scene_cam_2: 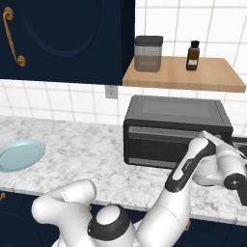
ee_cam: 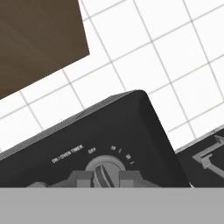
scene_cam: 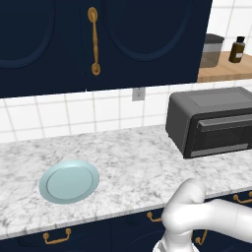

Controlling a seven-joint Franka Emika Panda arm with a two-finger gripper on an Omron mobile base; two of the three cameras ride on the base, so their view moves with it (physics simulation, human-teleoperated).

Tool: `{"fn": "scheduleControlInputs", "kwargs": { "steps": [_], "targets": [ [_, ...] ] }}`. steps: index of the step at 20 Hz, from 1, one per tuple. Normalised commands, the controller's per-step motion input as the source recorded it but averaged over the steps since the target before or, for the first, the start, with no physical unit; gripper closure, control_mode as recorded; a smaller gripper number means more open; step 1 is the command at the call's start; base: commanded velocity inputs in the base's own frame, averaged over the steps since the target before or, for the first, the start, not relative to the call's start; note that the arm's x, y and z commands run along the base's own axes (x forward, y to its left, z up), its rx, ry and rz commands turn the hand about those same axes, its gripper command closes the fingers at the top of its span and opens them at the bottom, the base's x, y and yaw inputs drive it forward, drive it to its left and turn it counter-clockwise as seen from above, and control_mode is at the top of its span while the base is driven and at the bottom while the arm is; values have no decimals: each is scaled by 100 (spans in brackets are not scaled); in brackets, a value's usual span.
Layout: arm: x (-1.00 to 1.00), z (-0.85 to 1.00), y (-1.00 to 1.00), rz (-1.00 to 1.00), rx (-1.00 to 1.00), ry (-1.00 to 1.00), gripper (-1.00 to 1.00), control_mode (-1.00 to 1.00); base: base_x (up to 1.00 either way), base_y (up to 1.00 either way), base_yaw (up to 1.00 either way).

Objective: Pick up the kebab skewer and baguette bread, and place them inside the toaster oven. Close the toaster oven door and start by setting the timer.

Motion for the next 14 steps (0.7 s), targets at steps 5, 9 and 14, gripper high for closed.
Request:
{"fn": "scheduleControlInputs", "kwargs": {
  "steps": [5, 9, 14],
  "targets": [
    [0, 0, 0, 0, 0, 0, 100, -100, 0, 0, 0],
    [0, 0, 0, 0, 0, 0, 100, -100, 0, 0, 0],
    [14, -1, 0, 0, 1, 1, 100, -100, 0, 0, 0]
  ]
}}
